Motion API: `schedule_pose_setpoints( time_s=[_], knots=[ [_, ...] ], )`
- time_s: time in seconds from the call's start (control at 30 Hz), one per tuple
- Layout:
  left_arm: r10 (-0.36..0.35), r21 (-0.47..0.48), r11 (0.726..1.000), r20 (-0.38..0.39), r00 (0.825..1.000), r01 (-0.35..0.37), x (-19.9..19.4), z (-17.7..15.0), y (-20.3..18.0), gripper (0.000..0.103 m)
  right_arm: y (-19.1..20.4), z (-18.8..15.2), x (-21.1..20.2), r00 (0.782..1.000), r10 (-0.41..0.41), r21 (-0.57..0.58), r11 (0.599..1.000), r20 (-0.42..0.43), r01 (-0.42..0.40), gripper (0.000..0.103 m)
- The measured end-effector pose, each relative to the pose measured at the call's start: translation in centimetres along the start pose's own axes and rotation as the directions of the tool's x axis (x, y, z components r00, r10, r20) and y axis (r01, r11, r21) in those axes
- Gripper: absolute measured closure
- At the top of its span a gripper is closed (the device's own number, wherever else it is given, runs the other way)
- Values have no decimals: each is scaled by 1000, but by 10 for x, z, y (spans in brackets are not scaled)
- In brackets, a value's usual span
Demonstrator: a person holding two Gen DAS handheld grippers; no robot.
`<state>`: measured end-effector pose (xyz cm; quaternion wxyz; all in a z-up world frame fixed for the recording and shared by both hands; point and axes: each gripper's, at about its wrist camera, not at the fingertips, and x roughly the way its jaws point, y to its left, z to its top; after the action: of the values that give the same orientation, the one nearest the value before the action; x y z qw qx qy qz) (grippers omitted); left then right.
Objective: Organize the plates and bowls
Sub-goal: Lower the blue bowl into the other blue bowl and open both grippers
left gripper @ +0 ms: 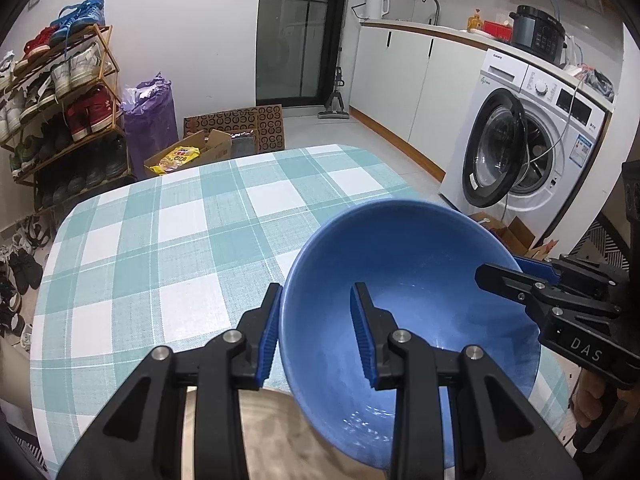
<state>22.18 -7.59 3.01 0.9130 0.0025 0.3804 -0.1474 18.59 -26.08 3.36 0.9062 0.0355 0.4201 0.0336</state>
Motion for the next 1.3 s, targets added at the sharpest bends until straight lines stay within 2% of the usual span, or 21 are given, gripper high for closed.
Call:
schedule_pose_setpoints(
  time_s=[0.6, 1.3],
  knots=[
    [38, 44, 998, -15, 999, -38, 12, -6, -3, 70, 15, -5, 13, 995, -99, -77, 992, 13, 100, 78],
    [67, 103, 993, -23, 997, -64, 25, -12, -11, 70, 12, -11, 26, 985, -166, -129, 977, 40, 170, 78]
  ],
)
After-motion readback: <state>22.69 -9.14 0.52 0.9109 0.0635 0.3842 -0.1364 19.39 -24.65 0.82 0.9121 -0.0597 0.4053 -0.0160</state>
